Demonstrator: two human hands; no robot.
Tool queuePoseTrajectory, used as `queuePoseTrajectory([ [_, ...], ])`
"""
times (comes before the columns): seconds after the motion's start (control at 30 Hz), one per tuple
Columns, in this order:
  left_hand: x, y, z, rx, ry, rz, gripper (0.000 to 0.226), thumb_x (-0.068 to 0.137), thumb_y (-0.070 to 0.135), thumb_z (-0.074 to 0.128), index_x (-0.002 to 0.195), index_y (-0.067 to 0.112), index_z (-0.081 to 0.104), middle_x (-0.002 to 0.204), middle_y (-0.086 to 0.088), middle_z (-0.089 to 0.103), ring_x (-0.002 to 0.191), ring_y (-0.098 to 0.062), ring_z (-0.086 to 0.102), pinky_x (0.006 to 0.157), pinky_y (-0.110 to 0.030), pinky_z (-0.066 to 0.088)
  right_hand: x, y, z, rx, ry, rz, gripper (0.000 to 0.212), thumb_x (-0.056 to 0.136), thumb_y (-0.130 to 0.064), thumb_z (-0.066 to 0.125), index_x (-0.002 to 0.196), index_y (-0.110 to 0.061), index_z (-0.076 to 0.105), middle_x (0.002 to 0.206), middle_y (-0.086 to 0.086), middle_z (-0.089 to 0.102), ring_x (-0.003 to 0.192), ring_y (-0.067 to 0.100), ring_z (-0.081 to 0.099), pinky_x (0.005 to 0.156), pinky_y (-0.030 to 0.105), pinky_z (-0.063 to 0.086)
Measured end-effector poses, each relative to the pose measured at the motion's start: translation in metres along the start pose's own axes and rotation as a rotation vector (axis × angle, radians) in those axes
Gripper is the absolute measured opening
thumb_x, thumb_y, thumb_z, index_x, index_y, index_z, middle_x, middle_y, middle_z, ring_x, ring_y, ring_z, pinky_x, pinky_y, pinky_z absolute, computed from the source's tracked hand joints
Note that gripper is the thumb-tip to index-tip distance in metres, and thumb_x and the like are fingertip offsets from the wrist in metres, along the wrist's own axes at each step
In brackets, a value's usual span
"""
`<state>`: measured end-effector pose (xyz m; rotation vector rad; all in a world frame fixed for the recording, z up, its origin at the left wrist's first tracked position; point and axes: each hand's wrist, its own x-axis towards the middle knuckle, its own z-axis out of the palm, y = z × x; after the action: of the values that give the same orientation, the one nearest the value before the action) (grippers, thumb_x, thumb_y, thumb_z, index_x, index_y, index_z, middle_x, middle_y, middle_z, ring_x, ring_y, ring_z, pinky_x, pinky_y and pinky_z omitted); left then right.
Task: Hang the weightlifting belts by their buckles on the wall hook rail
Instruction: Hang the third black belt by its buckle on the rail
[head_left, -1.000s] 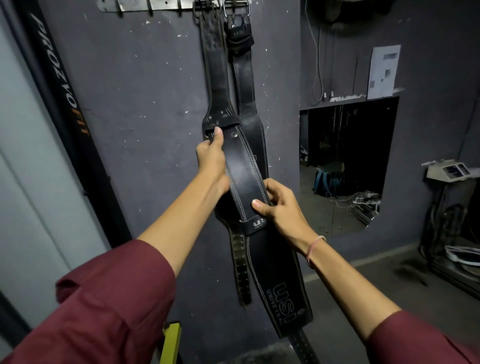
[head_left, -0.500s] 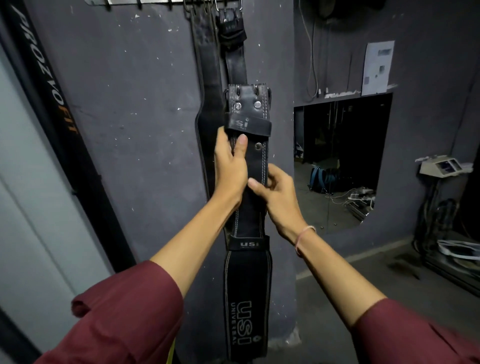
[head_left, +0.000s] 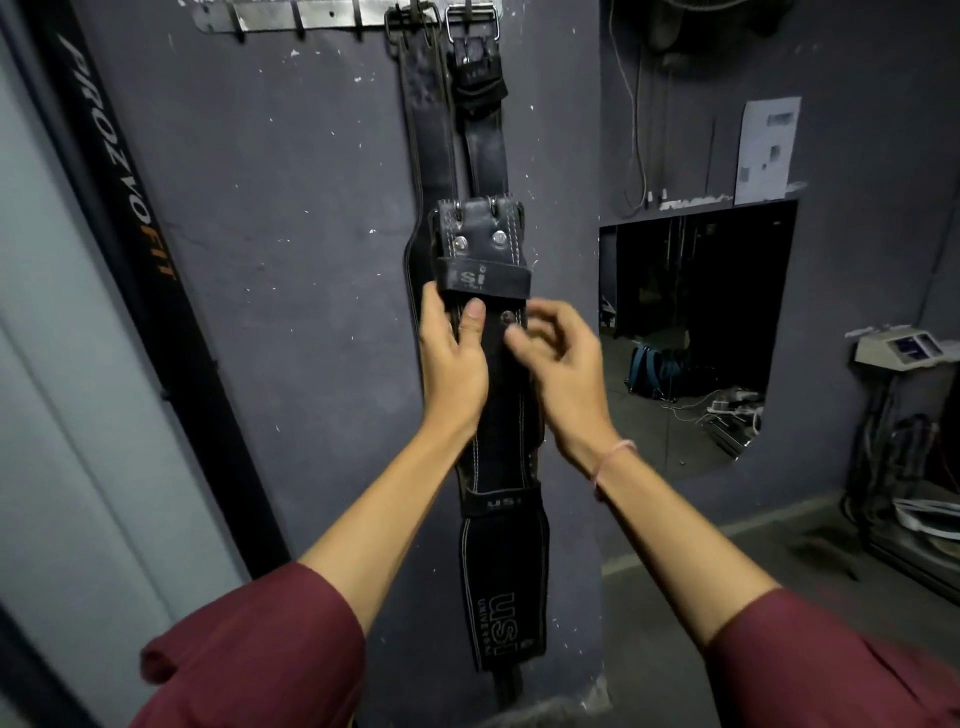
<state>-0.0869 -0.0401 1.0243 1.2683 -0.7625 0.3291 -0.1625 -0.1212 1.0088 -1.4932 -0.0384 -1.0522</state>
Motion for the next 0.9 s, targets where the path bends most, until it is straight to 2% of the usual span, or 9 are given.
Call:
queuePoseTrajectory([
  [0.07,-0.006,-0.007,-0.002,-0.006,-0.014,0.002,0.040,0.101,0.018,0.051,0.135,-0.004,0.044,0.133,-0.021,0.059,0.127,-0.033,0.056,0.111,-0.051,0.043,0.022,-0.019,0.003,-0.016,-0.021,0.018,0.033,0.102,-0.036,0.051,0.115,-0.008,0.062,0.107,0.005,0.071,0.093,0.012,0.069,0.080,0.030,0.057],
  [0.13,-0.011,-0.011,0.000,-0.003,-0.026,0.009,0.030,0.103,0.013,0.050,0.129,-0.002,0.048,0.127,-0.016,0.062,0.120,-0.026,0.060,0.108,-0.045,0.046,0.036,-0.029,0.004,-0.137,-0.085,0.067,0.059,0.097,-0.061,0.040,0.113,-0.011,0.067,0.109,0.004,0.074,0.102,0.016,0.070,0.094,0.042,0.056],
  [0.27,-0.021,-0.019,0.008,-0.032,-0.031,-0.011,0.034,0.098,0.025,0.053,0.130,0.012,0.051,0.127,-0.004,0.064,0.122,-0.017,0.060,0.109,-0.041,0.046,0.053,-0.031,0.007,-0.221,-0.088,0.078,0.092,0.076,-0.086,0.043,0.104,-0.002,0.068,0.101,0.014,0.075,0.098,0.029,0.071,0.094,0.053,0.054],
  [0.4,-0.034,-0.027,0.014,0.031,-0.025,-0.077,0.054,0.094,0.048,0.055,0.136,0.016,0.046,0.134,-0.004,0.061,0.128,-0.019,0.057,0.110,-0.047,0.044,0.066,-0.027,0.013,-0.042,0.008,0.111,0.053,0.089,-0.044,0.057,0.091,0.008,0.065,0.088,0.018,0.073,0.082,0.031,0.071,0.087,0.057,0.055],
  [0.47,-0.048,-0.040,0.016,0.043,-0.018,-0.118,0.042,0.096,0.044,0.057,0.128,0.020,0.048,0.124,-0.001,0.065,0.120,-0.016,0.060,0.102,-0.041,0.048,0.066,-0.022,0.016,-0.015,0.055,0.097,0.041,0.096,-0.029,0.056,0.092,0.012,0.060,0.083,0.018,0.068,0.076,0.025,0.063,0.076,0.049,0.056],
  [0.67,-0.127,-0.099,0.003,0.116,-0.274,-0.310,0.044,0.098,0.037,0.060,0.138,0.022,0.054,0.130,0.007,0.067,0.126,-0.009,0.059,0.111,-0.039,0.045,0.078,-0.022,0.002,0.088,0.132,0.073,0.028,0.103,-0.015,0.051,0.096,0.011,0.060,0.076,0.008,0.066,0.058,0.006,0.063,0.054,0.021,0.050],
  [0.73,-0.132,-0.102,0.004,0.102,-0.306,-0.359,0.049,0.098,0.039,0.059,0.143,0.022,0.050,0.138,0.007,0.062,0.131,-0.008,0.055,0.114,-0.038,0.041,0.079,-0.021,-0.003,0.099,0.119,0.066,0.025,0.104,-0.013,0.050,0.100,0.008,0.062,0.075,0.005,0.066,0.057,0.004,0.064,0.054,0.020,0.050],
  [0.83,-0.110,-0.089,0.018,0.078,-0.250,-0.413,0.064,0.096,0.047,0.055,0.151,0.021,0.036,0.154,-0.002,0.044,0.143,-0.015,0.040,0.122,-0.042,0.029,0.080,-0.015,-0.010,0.098,0.102,0.031,0.016,0.104,-0.012,0.050,0.103,0.001,0.059,0.075,0.003,0.066,0.062,0.006,0.064,0.058,0.020,0.051],
  [0.9,-0.077,-0.069,0.027,0.001,-0.141,-0.364,0.057,0.088,0.041,0.056,0.140,0.023,0.042,0.145,-0.009,0.050,0.136,-0.021,0.047,0.119,-0.040,0.034,0.081,-0.012,-0.015,0.150,0.090,0.023,0.010,0.103,-0.009,0.050,0.111,-0.007,0.055,0.079,0.005,0.066,0.064,0.008,0.064,0.061,0.023,0.053],
])
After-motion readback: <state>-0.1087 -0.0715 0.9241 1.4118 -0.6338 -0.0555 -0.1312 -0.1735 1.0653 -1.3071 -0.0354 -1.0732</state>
